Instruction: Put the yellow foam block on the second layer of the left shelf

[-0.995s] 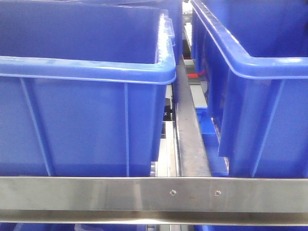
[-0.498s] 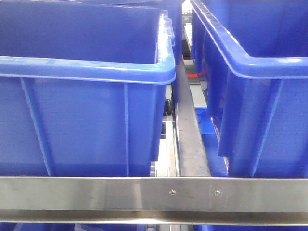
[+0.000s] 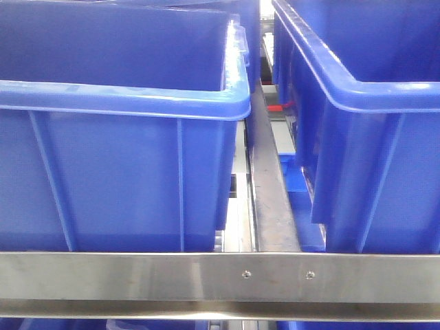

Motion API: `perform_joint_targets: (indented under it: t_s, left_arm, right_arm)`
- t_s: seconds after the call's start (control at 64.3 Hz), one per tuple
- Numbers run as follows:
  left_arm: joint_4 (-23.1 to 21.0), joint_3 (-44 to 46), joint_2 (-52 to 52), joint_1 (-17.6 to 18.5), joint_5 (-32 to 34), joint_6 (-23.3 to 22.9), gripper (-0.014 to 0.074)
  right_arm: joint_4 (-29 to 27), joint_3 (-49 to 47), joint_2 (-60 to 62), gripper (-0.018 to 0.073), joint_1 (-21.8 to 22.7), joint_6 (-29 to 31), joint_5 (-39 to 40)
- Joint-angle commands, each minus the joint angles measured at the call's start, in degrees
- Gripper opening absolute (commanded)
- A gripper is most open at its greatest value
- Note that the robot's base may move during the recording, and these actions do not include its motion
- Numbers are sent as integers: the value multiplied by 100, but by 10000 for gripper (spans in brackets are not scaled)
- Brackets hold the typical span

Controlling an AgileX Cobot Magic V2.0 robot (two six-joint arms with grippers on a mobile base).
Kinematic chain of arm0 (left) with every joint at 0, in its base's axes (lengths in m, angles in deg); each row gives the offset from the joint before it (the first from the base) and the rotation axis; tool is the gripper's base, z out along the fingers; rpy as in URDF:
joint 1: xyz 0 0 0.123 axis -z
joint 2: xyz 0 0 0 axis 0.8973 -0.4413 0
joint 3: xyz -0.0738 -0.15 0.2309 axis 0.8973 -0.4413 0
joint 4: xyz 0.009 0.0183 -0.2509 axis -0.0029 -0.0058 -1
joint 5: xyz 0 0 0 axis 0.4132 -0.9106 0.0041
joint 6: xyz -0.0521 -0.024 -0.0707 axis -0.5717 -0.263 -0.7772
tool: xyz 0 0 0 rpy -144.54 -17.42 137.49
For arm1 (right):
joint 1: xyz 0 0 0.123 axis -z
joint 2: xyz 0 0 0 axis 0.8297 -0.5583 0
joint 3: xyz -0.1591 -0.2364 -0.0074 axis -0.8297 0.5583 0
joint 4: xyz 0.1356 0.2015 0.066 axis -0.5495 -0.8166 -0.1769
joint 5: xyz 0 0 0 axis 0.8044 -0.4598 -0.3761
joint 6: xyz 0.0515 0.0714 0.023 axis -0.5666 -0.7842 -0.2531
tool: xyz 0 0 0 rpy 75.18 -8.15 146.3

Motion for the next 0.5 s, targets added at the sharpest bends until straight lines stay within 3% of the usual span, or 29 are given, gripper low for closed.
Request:
perform_joint_targets:
  t_s: [0.0,0.156,0.482]
  left_arm:
    - [-42,-148,-21,7,498,-22,137]
    - [-42,-148,-21,7,498,-22,137]
    - [-42,-148,-21,7,498,-22,137]
  right_arm:
    - [-16,-75,-45,34,-12,49,539]
    - [-16,460,184,34,121,49,1104]
    - [-16,2648,1656,34,372,49,2527]
